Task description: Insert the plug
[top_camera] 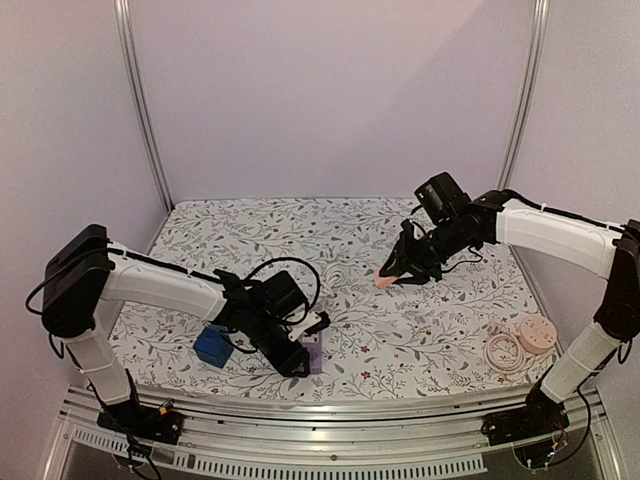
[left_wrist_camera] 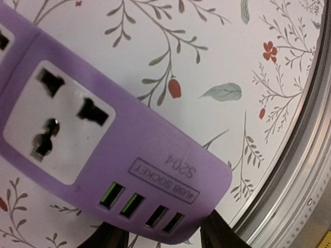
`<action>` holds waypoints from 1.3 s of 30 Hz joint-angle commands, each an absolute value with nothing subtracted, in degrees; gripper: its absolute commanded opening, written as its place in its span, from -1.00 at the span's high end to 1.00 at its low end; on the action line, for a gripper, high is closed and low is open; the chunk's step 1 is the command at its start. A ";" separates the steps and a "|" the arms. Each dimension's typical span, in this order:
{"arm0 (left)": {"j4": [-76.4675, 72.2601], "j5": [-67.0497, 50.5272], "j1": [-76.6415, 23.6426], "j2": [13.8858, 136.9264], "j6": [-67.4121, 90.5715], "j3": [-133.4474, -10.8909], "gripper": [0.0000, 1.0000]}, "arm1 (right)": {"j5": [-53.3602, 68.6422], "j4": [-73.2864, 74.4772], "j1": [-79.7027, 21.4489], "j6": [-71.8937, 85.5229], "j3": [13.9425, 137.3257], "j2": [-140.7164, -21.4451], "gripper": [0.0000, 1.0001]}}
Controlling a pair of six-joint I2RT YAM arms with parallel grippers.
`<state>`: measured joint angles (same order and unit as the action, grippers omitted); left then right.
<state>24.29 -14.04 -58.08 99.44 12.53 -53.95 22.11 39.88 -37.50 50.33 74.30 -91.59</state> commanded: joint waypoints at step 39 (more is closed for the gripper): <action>22.30 23.55 -49.86 60.83 22.66 -45.24 -0.99 | 13.00 42.12 -44.99 43.95 81.88 -100.77 1.00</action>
<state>26.89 11.31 -51.55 67.92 16.10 -52.05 13.98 42.96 -43.57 46.30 79.29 -98.48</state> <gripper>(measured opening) 0.994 0.286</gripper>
